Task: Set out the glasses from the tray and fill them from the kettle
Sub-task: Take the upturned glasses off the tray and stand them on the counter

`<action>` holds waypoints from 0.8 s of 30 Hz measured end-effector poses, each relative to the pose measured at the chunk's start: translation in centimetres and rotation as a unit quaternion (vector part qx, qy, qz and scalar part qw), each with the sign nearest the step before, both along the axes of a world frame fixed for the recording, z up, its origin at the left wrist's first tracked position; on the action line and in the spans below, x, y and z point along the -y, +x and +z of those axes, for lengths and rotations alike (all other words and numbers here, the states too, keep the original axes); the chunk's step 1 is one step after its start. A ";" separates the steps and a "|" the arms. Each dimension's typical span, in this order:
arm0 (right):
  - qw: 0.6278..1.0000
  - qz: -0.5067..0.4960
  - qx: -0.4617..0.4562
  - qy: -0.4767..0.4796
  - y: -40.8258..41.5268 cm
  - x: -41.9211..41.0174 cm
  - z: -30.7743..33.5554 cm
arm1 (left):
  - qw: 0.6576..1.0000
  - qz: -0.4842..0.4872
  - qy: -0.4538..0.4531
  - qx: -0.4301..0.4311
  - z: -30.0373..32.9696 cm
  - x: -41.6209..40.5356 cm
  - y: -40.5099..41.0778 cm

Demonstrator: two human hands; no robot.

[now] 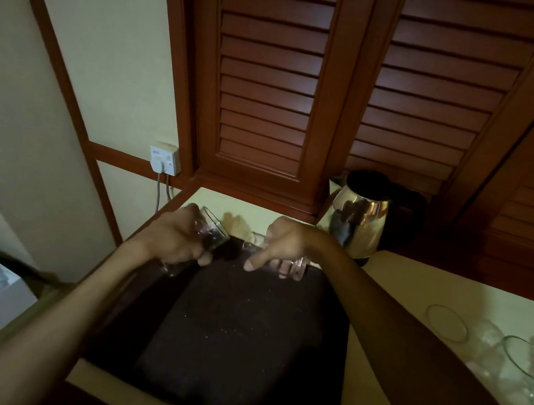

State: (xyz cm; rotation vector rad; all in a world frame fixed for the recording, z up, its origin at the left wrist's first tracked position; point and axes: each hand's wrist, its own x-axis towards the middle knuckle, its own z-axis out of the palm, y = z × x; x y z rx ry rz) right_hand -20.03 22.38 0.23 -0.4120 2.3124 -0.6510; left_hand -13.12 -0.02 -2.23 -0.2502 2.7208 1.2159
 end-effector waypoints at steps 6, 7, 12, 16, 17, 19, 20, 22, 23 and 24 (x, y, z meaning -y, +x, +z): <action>0.969 -0.107 0.015 -0.220 1.1 -2.5 0.0 | 0.956 0.116 0.268 -0.008 3.8 -4.7 4.1; 0.962 -0.113 0.022 -0.248 1.4 -2.7 0.1 | 0.949 0.128 0.289 -0.012 4.1 -5.6 4.4; 0.907 -0.145 0.013 -0.394 2.8 -5.3 1.3 | 0.921 0.129 0.363 -0.057 5.7 -10.7 4.5; 0.883 -0.147 -0.027 -0.445 3.5 -10.2 3.1 | 0.911 0.102 0.390 -0.084 7.4 -16.3 4.9; 0.878 -0.146 -0.037 -0.454 3.7 -11.8 3.5 | 0.909 0.095 0.395 -0.091 7.7 -17.9 5.0; 0.873 -0.139 -0.038 -0.466 4.3 -15.5 4.5 | 0.901 0.076 0.411 -0.114 8.0 -21.4 5.2; 0.872 -0.129 -0.035 -0.471 4.7 -17.4 5.1 | 0.897 0.064 0.419 -0.125 8.1 -23.1 5.4; 0.867 -0.101 -0.032 -0.486 5.4 -21.6 5.9 | 0.889 0.043 0.434 -0.141 8.3 -26.9 5.9; 0.863 -0.086 -0.030 -0.497 5.8 -23.9 6.3 | 0.886 0.036 0.438 -0.148 8.4 -29.1 6.2; 0.858 -0.078 -0.028 -0.507 6.1 -26.1 6.5 | 0.884 0.029 0.439 -0.157 8.5 -31.3 6.5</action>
